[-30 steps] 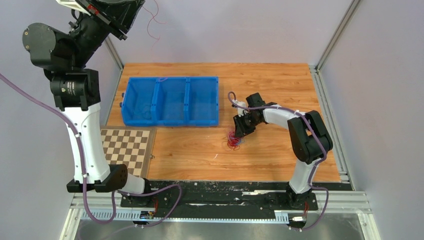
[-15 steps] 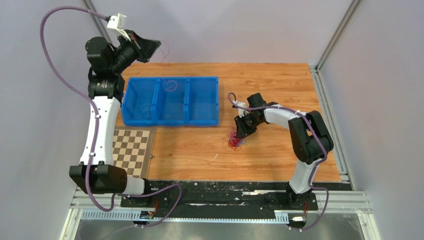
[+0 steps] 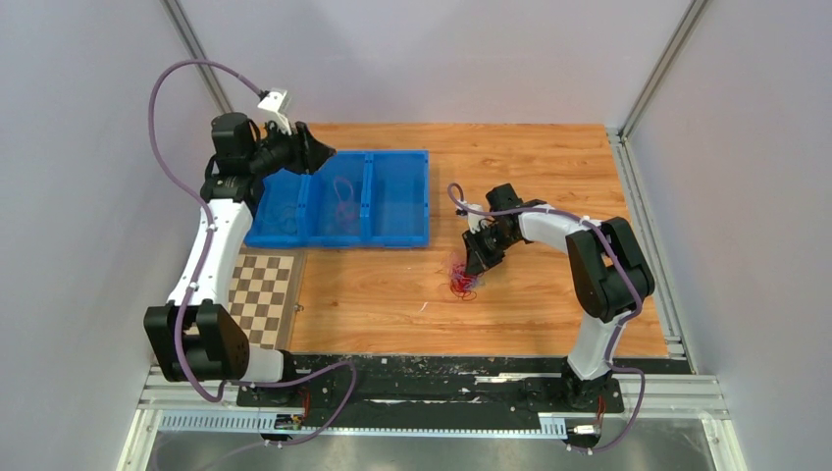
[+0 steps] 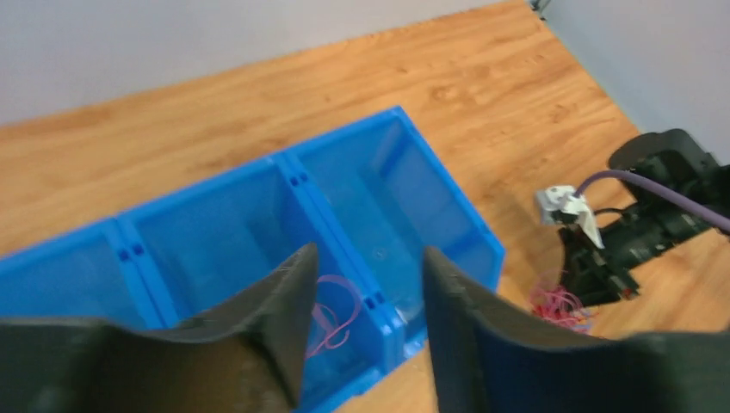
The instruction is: Untangle the cables
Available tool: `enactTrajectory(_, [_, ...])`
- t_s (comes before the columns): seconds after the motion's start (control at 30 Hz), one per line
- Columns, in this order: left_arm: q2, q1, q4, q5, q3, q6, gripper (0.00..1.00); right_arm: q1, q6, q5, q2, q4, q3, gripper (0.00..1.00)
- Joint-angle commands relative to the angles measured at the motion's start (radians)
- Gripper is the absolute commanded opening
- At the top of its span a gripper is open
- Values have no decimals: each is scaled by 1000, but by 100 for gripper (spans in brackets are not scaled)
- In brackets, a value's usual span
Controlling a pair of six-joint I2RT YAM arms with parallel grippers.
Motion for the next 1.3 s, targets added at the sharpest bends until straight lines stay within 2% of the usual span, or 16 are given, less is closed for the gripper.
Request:
enactTrajectory(0.0, [-58,4,-107,107,13,186,66,-1,-25,-89,-48,-30,39,0])
enactTrajectory(0.03, [-71,1,-142,181,7,206,71,-1,-25,-112,-64,-29,40,0])
enactTrajectory(0.17, [-138,-95,-221,286,-93,307,75,0,-20,-229,-125,-28,48,0])
enactTrajectory(0.27, [-195,-183,-235,296,-209,378,74,0,-3,-319,-148,-30,71,0])
enactTrajectory(0.37, [-226,-286,-180,309,-310,383,73,3,18,-393,-161,-32,99,0])
enactTrajectory(0.5, [-240,-387,-126,274,-353,411,71,26,40,-473,-171,-34,131,0])
enactTrajectory(0.67, [-229,-473,-183,258,-363,522,67,55,56,-486,-184,-37,139,0])
enactTrajectory(0.73, [-222,-484,-157,259,-386,477,70,54,66,-480,-189,-37,140,0])
enactTrajectory(0.87, [-212,-508,14,221,-484,171,74,56,86,-472,-184,-32,157,0])
enactTrajectory(1.0, [-172,-525,133,166,-525,-36,75,54,101,-465,-178,-25,177,0])
enactTrajectory(1.27, [-98,-552,198,105,-547,-126,78,55,120,-457,-183,-16,180,0])
